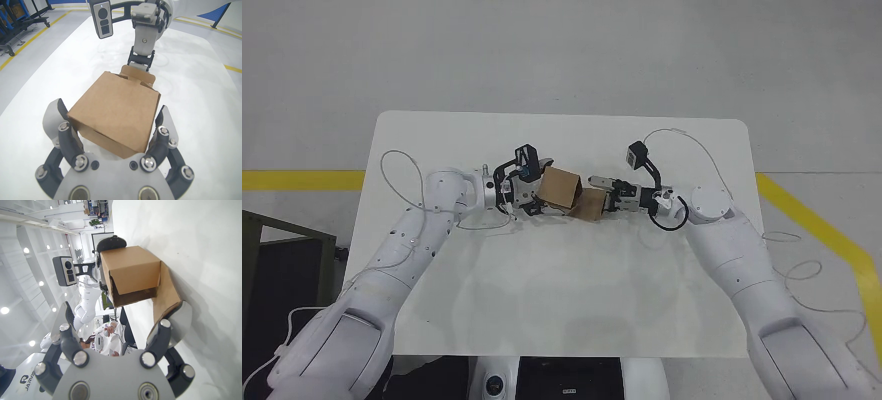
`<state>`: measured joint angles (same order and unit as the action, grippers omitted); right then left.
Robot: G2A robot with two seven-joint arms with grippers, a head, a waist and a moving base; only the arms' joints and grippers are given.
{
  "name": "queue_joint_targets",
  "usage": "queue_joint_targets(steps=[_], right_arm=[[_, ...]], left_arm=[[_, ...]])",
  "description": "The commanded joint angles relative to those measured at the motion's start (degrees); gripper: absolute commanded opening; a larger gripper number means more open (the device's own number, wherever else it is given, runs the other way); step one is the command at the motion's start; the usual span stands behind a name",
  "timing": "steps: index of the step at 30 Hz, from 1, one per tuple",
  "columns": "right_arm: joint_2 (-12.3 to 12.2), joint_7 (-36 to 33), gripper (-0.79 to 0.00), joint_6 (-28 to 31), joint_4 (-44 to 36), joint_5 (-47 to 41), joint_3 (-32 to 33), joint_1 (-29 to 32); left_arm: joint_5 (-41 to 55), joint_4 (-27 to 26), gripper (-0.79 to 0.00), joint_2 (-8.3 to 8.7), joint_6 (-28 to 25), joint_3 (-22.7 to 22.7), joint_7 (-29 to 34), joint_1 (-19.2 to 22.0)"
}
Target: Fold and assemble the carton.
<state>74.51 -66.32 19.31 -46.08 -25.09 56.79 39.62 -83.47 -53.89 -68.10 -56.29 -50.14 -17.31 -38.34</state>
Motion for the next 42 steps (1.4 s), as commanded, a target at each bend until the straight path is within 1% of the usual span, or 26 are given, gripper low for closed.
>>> queue_joint_targets(steps=[1,8,18,28,30,31,32,33,34,35,36,37,40,42], right_arm=[[0.1,-0.1,0.000,-0.1,-0.5,-0.3,-0.1,-0.1],[0.3,-0.3,0.000,-1.1,-2.5,-2.5,0.2,0.3],[0.7,-0.8,0.000,-0.6,-5.2,-4.6,0.2,0.8],[1.2,-0.5,0.000,0.3,-4.6,-4.5,-0.5,0.6],[1.2,-0.6,-0.058,0.7,-4.5,-4.6,-0.4,0.7],[1.2,-0.6,-0.132,0.8,-4.5,-4.6,-0.3,0.7],[1.2,-0.7,-0.169,0.9,-4.4,-4.6,-0.3,0.7],[1.2,-0.7,-0.179,0.9,-4.4,-4.6,-0.3,0.7],[1.2,-0.7,-0.215,1.0,-4.3,-4.6,-0.3,0.7],[1.3,-0.8,-0.286,1.0,-4.3,-4.5,-0.4,0.7],[1.3,-0.7,-0.299,1.0,-4.2,-4.3,-0.4,0.7],[1.3,-0.6,-0.289,0.9,-4.0,-3.9,-0.5,0.6],[1.2,0.3,-0.308,0.3,-3.4,-1.9,-0.8,0.3],[1.2,0.9,-0.332,-0.2,-3.0,-0.7,-0.9,0.3]], left_arm=[[0.0,0.0,0.000,0.02,0.0,0.0,0.1,0.0],[0.0,-0.2,0.000,0.03,-0.2,0.0,0.3,-0.2],[0.2,-0.2,0.000,0.07,-0.2,-0.2,0.6,-0.3],[0.2,0.0,0.000,0.12,-0.1,-0.3,0.9,-0.3],[0.1,0.0,0.000,0.13,-0.2,-0.2,0.9,-0.4],[0.2,0.1,0.000,0.13,-0.2,-0.2,0.9,-0.4],[0.2,0.1,0.000,0.12,-0.2,-0.2,1.0,-0.3],[0.2,0.1,0.000,0.12,-0.2,-0.2,1.0,-0.4],[0.2,0.0,0.000,0.12,-0.2,-0.2,1.0,-0.3],[0.1,0.0,0.000,0.12,-0.1,-0.2,0.9,-0.4],[0.1,0.0,0.000,0.12,-0.1,-0.2,0.9,-0.4],[0.1,0.0,0.000,0.12,-0.1,-0.2,0.9,-0.4],[0.0,0.0,0.000,0.13,-0.1,-0.2,0.9,-0.4],[0.0,0.0,0.000,0.14,-0.1,-0.2,0.9,-0.4]])
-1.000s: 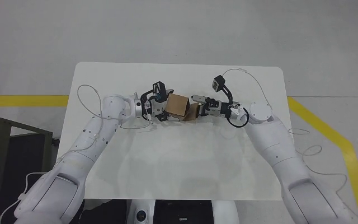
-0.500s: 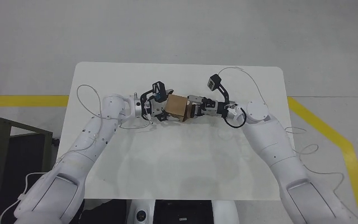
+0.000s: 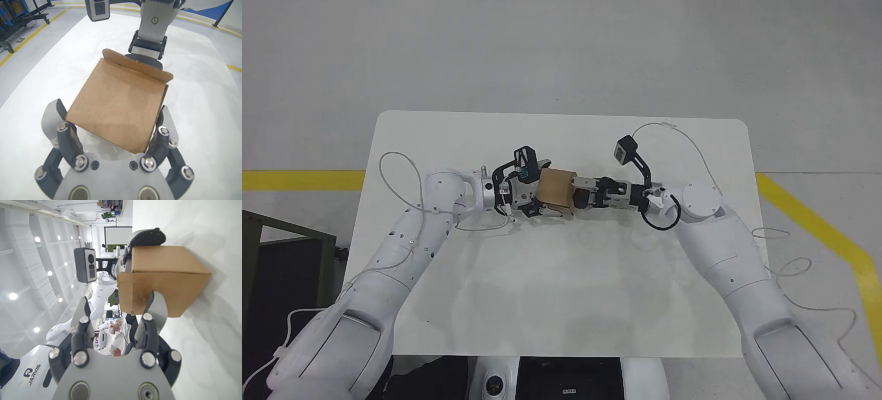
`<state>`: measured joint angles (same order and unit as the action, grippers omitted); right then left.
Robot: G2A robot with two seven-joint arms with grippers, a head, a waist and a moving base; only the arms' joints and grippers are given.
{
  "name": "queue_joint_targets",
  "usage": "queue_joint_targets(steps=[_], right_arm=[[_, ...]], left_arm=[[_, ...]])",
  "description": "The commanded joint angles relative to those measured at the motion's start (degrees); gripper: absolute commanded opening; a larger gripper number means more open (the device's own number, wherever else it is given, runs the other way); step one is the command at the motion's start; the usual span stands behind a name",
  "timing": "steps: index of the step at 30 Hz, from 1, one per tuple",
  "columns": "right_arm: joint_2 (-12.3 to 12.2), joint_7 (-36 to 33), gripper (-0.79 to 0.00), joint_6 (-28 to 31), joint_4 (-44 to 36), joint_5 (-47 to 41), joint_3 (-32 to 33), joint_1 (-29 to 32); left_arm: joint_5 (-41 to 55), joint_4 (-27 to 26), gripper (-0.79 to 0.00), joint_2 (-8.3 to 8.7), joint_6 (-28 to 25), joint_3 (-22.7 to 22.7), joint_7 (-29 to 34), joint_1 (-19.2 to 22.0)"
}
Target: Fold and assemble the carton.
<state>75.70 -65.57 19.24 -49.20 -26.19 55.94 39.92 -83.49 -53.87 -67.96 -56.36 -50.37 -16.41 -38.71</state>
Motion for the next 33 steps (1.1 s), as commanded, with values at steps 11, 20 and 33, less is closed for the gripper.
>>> queue_joint_targets(steps=[11,20,33], right_arm=[[-0.2,1.5,-0.453,-1.2,0.5,3.0,0.0,0.4],[-0.4,2.4,-0.477,-1.7,0.9,4.4,0.3,0.8],[-0.3,1.0,-0.520,-0.7,1.2,1.8,1.1,1.2]], left_arm=[[-0.1,-0.1,0.000,0.07,0.0,-0.1,0.1,-0.1],[-0.1,-0.3,0.000,0.07,0.0,0.0,0.2,-0.2],[-0.5,-0.6,0.000,-0.03,0.1,0.3,0.4,-0.2]])
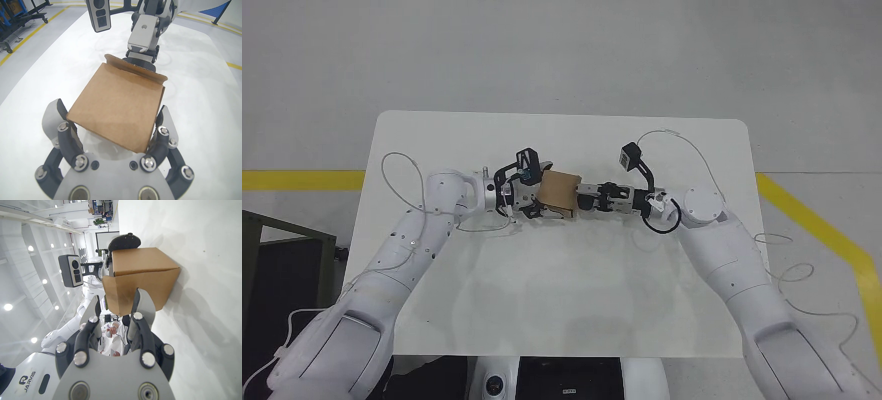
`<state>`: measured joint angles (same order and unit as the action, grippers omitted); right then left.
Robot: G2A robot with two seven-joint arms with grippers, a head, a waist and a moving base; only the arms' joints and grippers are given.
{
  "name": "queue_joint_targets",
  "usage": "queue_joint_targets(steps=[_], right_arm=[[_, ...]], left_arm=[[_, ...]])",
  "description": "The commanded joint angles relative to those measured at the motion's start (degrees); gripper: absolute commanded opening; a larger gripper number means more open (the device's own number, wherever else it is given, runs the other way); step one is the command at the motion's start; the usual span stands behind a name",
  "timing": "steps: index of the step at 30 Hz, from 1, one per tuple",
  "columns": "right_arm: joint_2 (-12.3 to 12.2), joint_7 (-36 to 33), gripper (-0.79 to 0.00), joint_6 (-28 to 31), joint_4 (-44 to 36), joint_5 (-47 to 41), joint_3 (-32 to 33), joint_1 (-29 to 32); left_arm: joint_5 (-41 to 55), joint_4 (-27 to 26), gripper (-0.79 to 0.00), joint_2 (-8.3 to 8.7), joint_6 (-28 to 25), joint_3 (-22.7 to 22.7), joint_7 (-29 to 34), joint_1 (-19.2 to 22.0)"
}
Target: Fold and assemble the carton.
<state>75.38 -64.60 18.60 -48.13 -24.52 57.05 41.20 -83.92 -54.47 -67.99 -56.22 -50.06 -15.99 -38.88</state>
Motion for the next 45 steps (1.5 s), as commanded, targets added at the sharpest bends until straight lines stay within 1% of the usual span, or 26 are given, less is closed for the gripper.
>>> queue_joint_targets(steps=[1,4,7,9,13,27,35,45], right_arm=[[0.0,0.2,-0.526,-0.2,0.3,0.5,-0.1,-0.1],[0.0,0.6,-0.526,-0.6,0.5,1.6,-0.3,-0.3],[-0.1,0.9,-0.548,-0.9,0.5,2.6,-0.4,-0.4],[-0.1,1.0,-0.576,-0.9,0.4,2.8,-0.4,-0.4],[-0.2,1.5,-0.600,-1.0,0.5,3.8,-0.3,-0.4],[-0.8,2.6,-0.603,-1.9,-0.8,6.2,0.6,0.3],[-1.0,3.4,-0.628,-3.0,-2.4,7.9,0.4,0.6],[-0.4,3.7,-0.668,-3.7,-3.8,8.8,-1.0,-0.5]], left_arm=[[-0.1,0.0,0.000,0.00,0.0,0.0,0.0,0.0],[-0.2,0.0,0.000,-0.02,0.0,0.1,0.0,0.1],[-0.2,0.0,0.000,-0.03,0.0,0.1,0.0,0.1],[-0.2,0.0,0.000,-0.04,-0.1,0.2,0.0,0.2],[-0.3,0.1,0.000,-0.06,-0.1,0.2,0.1,0.2],[-0.3,0.2,0.000,-0.11,0.2,0.3,-0.1,0.3],[-0.5,0.1,0.000,-0.06,0.3,0.2,-0.3,0.2],[-0.6,-0.2,0.000,0.06,0.2,0.0,-0.5,0.1]])
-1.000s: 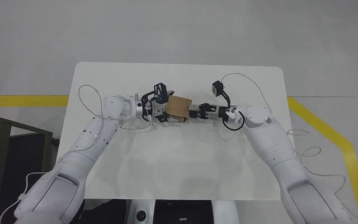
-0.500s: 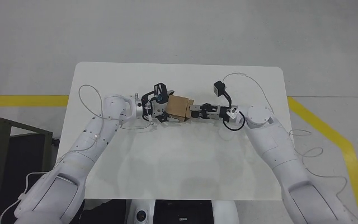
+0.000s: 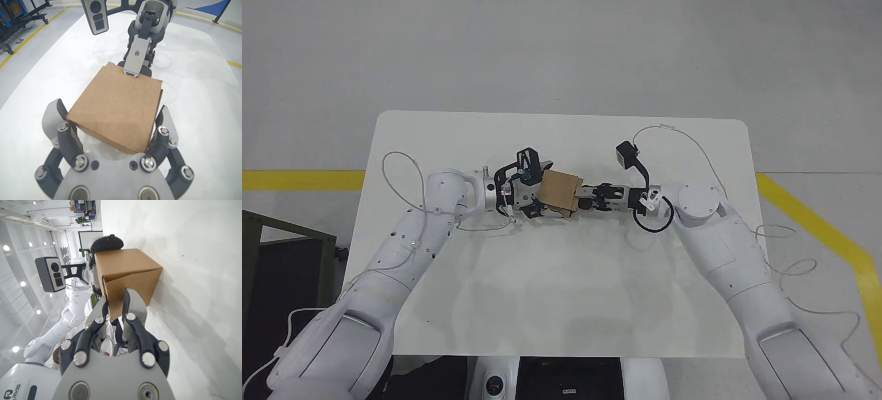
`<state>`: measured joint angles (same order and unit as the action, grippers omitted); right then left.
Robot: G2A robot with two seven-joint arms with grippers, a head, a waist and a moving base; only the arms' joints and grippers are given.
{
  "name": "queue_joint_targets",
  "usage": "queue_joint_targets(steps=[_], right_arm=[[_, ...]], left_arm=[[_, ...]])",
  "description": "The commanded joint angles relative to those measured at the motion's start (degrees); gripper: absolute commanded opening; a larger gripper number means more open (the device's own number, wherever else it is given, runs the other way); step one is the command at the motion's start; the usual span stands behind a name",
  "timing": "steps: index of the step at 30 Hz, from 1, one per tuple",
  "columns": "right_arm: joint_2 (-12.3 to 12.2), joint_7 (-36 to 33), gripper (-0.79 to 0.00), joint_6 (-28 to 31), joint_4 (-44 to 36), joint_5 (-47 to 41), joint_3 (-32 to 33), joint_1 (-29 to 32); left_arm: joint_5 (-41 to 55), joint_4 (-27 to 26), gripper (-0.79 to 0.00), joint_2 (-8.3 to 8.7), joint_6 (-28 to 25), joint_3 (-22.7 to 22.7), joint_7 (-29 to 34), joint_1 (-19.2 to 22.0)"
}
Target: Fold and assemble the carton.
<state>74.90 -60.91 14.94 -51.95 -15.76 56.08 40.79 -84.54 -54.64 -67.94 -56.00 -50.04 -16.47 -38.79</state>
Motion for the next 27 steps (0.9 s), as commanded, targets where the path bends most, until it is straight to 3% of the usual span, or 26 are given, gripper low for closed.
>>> queue_joint_targets(steps=[1,5,10,18,24,27], right_arm=[[0.1,0.1,-0.671,0.0,0.0,0.0,-0.2,-0.2],[0.3,0.2,-0.662,0.1,0.4,0.2,-0.5,-0.6],[0.2,0.0,-0.520,0.3,0.8,0.1,-0.2,-0.8],[-0.8,-1.1,-0.434,0.1,-1.9,0.1,1.9,0.7],[-1.5,-1.8,-0.468,-0.6,-4.0,0.3,3.2,2.1],[-1.7,-1.9,-0.591,-0.9,-4.9,0.5,3.8,2.6]], left_arm=[[0.0,0.0,0.000,0.01,0.0,0.0,0.0,0.0],[0.0,-0.1,0.000,0.03,0.0,-0.1,0.1,-0.1],[0.0,-0.1,0.000,0.04,0.0,-0.1,0.2,-0.1],[0.0,-0.1,0.000,0.07,0.1,-0.1,0.3,-0.1],[-0.1,-0.1,0.000,0.08,0.2,-0.1,0.4,-0.1],[-0.1,-0.1,0.000,0.10,0.2,-0.2,0.4,-0.1]])
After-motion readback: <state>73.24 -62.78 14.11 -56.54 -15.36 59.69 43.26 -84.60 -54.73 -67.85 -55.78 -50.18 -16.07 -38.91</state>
